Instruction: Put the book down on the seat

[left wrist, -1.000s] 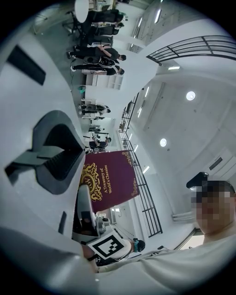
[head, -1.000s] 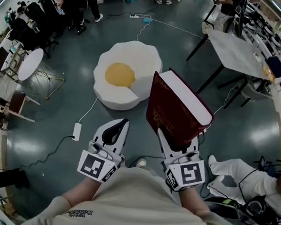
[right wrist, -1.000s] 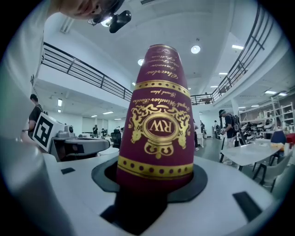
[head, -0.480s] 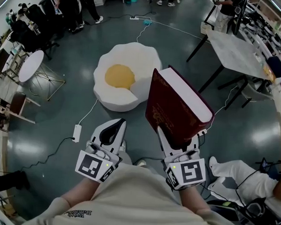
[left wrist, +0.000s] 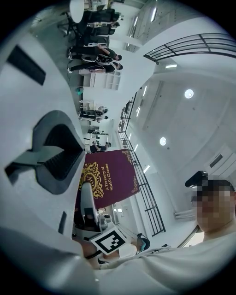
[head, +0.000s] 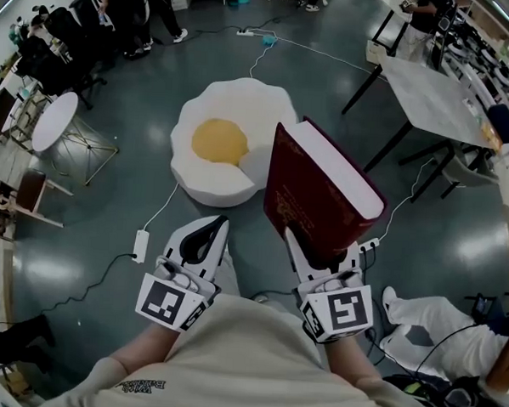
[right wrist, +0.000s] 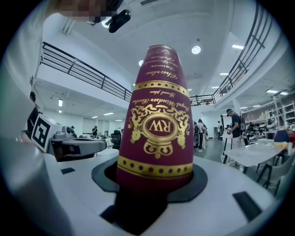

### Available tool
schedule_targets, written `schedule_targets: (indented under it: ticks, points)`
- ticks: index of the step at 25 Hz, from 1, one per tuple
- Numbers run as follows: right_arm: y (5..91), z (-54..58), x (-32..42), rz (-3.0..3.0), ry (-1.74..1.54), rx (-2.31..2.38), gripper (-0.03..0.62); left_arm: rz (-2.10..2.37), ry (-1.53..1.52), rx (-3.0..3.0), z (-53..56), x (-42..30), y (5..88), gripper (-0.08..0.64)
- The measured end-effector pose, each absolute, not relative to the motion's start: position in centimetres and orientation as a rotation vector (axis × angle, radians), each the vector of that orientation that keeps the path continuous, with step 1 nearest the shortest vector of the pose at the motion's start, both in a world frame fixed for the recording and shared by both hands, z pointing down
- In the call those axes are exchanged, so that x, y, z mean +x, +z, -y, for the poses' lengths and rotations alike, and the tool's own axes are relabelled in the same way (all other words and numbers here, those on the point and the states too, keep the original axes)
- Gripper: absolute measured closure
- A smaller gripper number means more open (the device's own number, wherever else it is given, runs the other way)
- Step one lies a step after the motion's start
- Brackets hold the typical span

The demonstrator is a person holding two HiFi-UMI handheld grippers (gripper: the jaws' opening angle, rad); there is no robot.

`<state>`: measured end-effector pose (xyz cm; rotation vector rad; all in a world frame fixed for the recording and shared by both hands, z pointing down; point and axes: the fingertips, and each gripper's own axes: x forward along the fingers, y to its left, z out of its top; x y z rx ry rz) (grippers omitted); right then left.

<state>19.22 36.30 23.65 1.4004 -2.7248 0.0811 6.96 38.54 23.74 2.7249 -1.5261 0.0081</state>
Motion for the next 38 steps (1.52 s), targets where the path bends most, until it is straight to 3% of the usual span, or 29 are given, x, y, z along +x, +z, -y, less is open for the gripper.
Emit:
schedule_targets:
  ticks: [22,38]
  points:
    - [29.0,-18.7,11.3,2.584,0.179,1.408,0.365,1.475,0.023,2.674,-19.6,-2.3,27.4,0.555]
    - [25.7,-5.0,1.9,2.599,0.223,1.430,0.365,1.403,-0.016,2.722,-5.4,-10.6,25.4,0.555]
